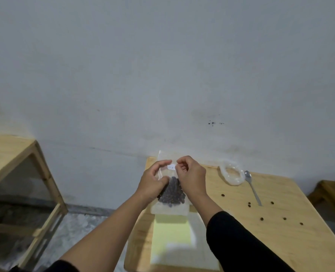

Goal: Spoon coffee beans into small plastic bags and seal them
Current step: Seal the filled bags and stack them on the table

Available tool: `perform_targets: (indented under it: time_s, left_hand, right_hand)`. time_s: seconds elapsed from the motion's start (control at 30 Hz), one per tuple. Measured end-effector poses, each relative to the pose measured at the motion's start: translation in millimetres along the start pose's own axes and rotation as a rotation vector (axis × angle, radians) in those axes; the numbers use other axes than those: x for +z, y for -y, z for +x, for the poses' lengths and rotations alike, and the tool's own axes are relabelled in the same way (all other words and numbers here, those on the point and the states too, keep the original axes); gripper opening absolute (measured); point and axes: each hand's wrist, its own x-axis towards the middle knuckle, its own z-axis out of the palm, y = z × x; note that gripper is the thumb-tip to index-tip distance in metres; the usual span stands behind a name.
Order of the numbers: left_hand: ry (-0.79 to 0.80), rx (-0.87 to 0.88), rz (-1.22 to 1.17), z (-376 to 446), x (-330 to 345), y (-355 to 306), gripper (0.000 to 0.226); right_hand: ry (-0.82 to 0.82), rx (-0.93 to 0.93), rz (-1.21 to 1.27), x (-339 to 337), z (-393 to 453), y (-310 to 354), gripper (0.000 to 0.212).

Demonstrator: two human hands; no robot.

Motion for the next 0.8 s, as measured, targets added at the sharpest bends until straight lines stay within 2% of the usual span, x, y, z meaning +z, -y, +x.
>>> perform_targets:
  time_s: [0.2,0.5,0.63,0.73,0.8]
  left_hand:
    - [-0.15,-0.003,-0.092,1,3,-8,0.014]
    - [-0.306,-0.061,-0.069,3,6,-13,0.017]
    - [-0.284,-0.043,-0.033,1,8,-14,0.017]
    - [-0.235,-0.016,-0.017,-2,9,-15,0.017]
    - [-0.225,-0.006,-0.025,-3,10,-15,0.018]
  right_hand:
    - [0.002,-0.059,-0.019,0,-2,5,0.011]
    - [-0.049,-0.03,0.025,-1,-14,5,0.021]
    - [-0.066,-0.028,0.016,-1,-16,3,0.017]
    - [-0.074,0.004,0.043,-2,-15,5,0.002]
    - [-0.066,0.072,0.075,-4,-15,7,0.008]
